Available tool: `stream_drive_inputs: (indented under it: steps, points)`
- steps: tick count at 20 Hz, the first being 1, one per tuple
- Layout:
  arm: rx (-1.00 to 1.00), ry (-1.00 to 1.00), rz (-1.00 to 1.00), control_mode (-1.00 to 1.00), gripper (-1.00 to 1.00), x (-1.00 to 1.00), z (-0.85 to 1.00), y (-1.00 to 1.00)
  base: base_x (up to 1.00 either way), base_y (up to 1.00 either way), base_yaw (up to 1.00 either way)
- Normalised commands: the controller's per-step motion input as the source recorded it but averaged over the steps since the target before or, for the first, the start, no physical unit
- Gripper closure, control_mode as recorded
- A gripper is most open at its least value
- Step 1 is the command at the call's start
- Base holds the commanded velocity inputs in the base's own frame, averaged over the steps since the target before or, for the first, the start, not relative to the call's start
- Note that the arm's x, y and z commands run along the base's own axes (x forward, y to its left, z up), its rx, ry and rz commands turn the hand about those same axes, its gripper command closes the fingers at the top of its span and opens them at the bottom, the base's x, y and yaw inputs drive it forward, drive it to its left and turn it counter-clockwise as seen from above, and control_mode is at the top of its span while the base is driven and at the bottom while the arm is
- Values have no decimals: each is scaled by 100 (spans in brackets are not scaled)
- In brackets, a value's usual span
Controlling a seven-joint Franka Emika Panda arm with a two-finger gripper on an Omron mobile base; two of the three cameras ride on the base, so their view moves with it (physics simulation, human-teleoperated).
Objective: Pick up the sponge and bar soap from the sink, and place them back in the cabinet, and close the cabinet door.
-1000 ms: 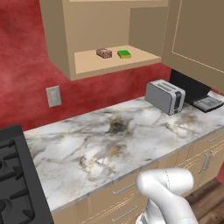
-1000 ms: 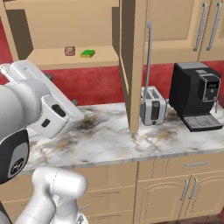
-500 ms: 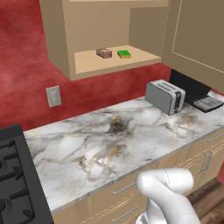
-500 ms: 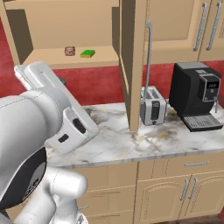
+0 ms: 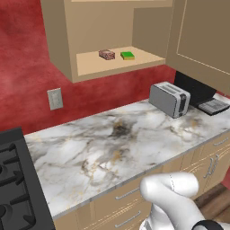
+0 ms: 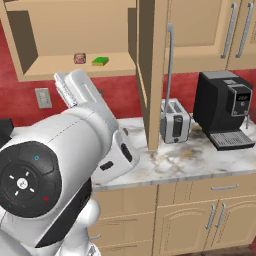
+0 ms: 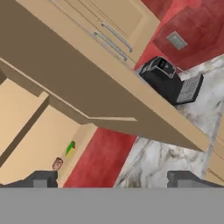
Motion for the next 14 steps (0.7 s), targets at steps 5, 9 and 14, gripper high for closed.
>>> stream_drive_inputs:
  steps: [5, 9, 14]
  points:
    - [9, 0, 0, -100, -100, 0, -2, -41, 0, 0, 0]
    - [13, 0, 0, -100, -100, 0, 0, -37, 0, 0, 0]
    - [11, 0, 0, -100, -100, 0, 0, -33, 0, 0, 0]
